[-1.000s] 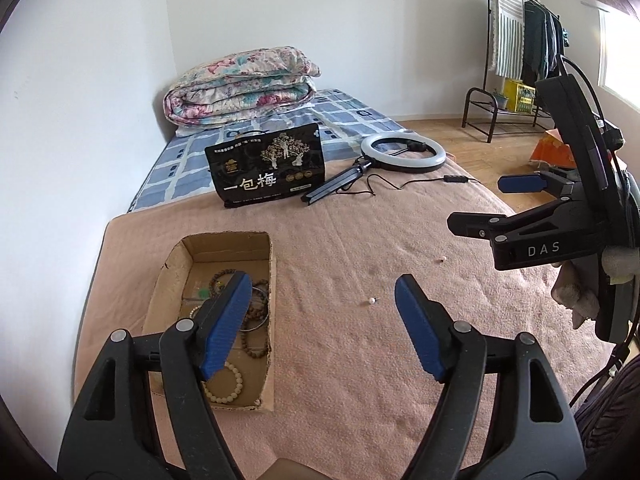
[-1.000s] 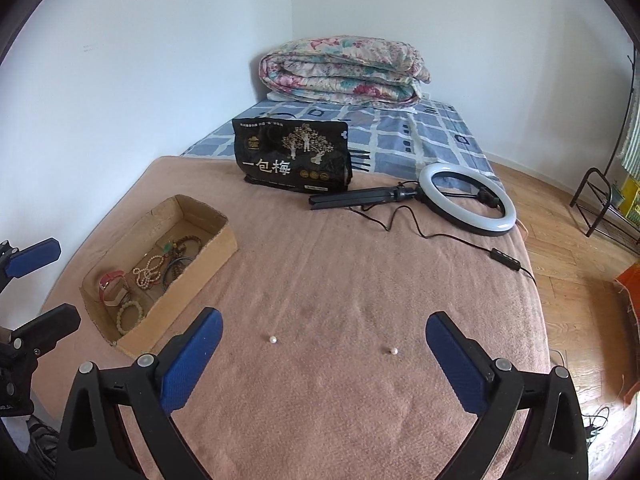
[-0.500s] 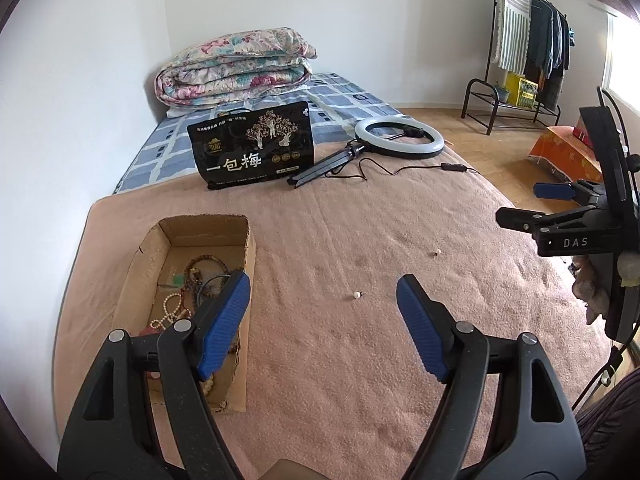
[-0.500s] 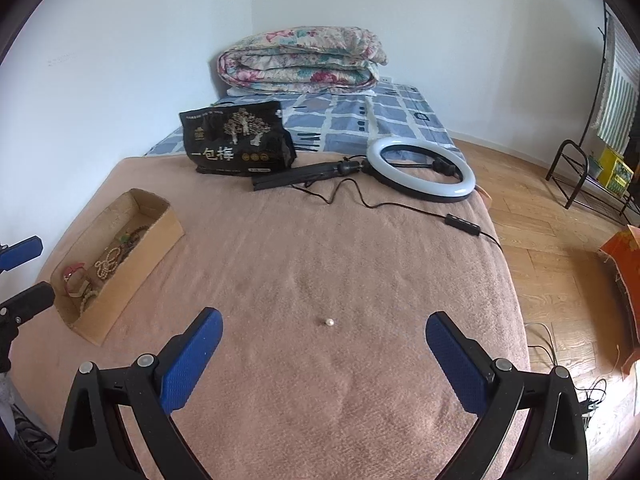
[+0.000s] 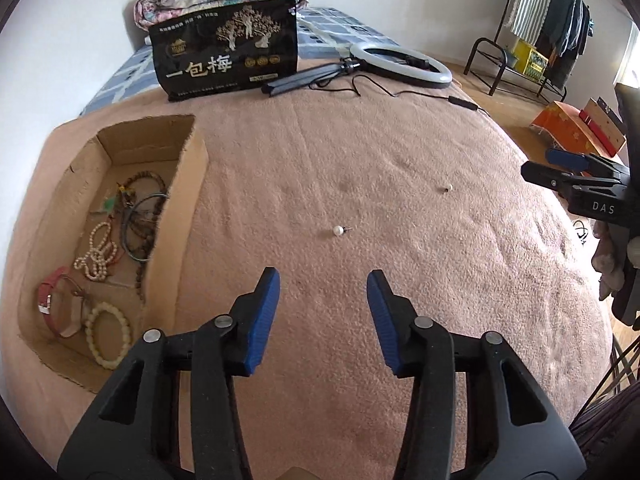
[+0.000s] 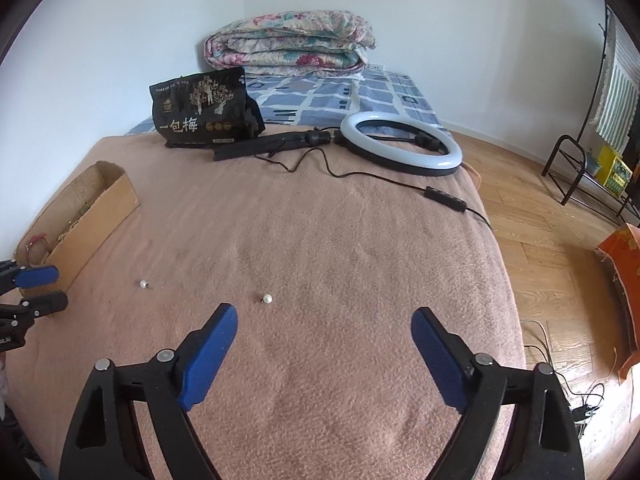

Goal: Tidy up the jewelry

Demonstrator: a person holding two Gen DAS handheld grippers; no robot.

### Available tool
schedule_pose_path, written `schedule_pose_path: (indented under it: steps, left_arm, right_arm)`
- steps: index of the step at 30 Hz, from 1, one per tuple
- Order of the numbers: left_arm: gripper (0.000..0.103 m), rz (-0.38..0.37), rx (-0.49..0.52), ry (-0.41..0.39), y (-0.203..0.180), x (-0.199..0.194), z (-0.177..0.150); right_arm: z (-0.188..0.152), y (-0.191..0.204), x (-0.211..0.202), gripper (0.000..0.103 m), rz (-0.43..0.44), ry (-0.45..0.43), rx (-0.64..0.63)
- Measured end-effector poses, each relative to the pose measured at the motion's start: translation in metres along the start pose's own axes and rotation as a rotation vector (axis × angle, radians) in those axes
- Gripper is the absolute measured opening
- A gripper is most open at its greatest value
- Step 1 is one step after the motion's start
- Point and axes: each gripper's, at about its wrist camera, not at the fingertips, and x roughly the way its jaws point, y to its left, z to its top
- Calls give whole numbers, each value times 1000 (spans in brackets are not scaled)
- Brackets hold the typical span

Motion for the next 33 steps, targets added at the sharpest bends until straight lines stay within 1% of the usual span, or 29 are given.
schedule_pose_path:
  steps: [1,4,5,6,9,14,16,17,20,22,26,29,31,33]
  left_arm:
    - [43,-4,8,5,-3,6,1]
    - [39,-29,14,10,-8,22,6]
    - [38,-33,7,12,-7,27,9]
    - [37,-42,-4,14,-6,33,12]
    - [32,-62,-30,19,-2,48,19]
    - [31,-79,-13,10,-5,67,24]
    - [27,-72,0,13,-7,74,25]
    - [27,-76,1,13,-7,77,26]
    - [26,-66,16,10,-7,82,27]
    - [26,-72,14,13,-7,85,26]
    - [23,-78,18,14,-5,90,24]
    - [22,-84,20,8,-5,91,24]
    - [20,-89,12,8,-4,92,24]
    - [18,-92,5,7,-3,93,24]
  right_arm:
    - [1,1,7,80,15,14,-1]
    - [2,6,25,76,44,33,-5]
    - [2,7,30,76,50,37,-11]
    - [2,9,35,74,54,42,-18]
    - [2,13,48,70,75,57,-29]
    - [2,17,65,62,93,65,-32]
    - [1,19,71,58,102,78,-34]
    - [1,20,74,57,106,84,-37]
    - [0,23,80,55,111,88,-50]
    - [0,25,82,55,115,88,-53]
    - [-3,28,88,53,124,98,-60]
    - [-5,31,93,49,115,106,-84]
    - [-5,33,96,44,114,114,-91]
    - [-5,35,99,43,112,115,-95]
